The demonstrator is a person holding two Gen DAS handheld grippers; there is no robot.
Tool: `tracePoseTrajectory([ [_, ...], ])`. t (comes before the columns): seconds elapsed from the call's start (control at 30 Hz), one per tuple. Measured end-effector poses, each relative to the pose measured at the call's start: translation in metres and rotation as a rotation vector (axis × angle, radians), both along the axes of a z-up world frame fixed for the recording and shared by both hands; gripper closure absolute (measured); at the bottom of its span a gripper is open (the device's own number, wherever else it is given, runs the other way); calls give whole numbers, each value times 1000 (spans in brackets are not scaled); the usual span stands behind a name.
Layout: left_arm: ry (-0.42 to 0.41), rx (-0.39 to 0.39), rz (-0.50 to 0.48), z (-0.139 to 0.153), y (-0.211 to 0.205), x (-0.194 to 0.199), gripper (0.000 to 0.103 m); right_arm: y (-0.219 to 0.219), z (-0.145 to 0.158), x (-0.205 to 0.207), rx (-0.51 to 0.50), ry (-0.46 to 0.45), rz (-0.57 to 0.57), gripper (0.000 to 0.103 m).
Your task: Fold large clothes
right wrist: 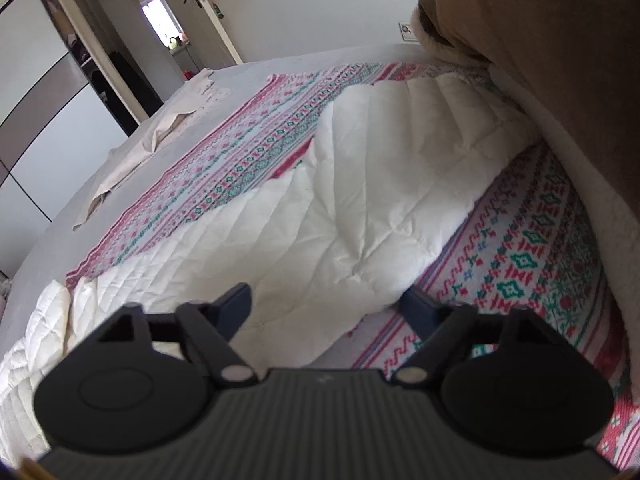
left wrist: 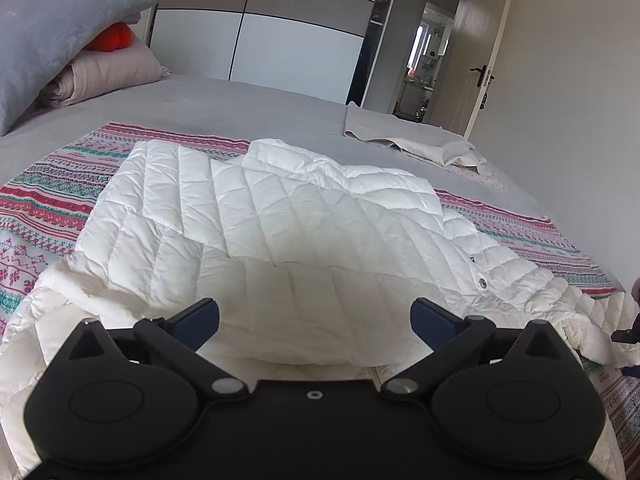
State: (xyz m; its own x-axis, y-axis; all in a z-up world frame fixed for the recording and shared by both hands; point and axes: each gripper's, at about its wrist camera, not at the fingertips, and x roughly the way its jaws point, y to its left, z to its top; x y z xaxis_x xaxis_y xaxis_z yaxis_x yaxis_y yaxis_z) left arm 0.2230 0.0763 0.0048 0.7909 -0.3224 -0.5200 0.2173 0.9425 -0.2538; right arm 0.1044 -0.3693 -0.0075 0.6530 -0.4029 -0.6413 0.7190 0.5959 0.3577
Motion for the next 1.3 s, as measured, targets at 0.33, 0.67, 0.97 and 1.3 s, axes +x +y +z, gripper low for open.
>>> tracePoseTrajectory([
  [0.33,3,34,-11,-1,-4,-2,0,15,26,9,-196,-38,89,96],
  [0.67,16,-9,20,4,3,-3,0,97,82,24,-429,-208,353,97],
  [0.97,14,-20,28,7,7,-5,0,207,60,66,-434,-183,830,97],
  [1.3,-12,-1,40,14,13,-9,0,218,-2,90,-163,46,953,84],
])
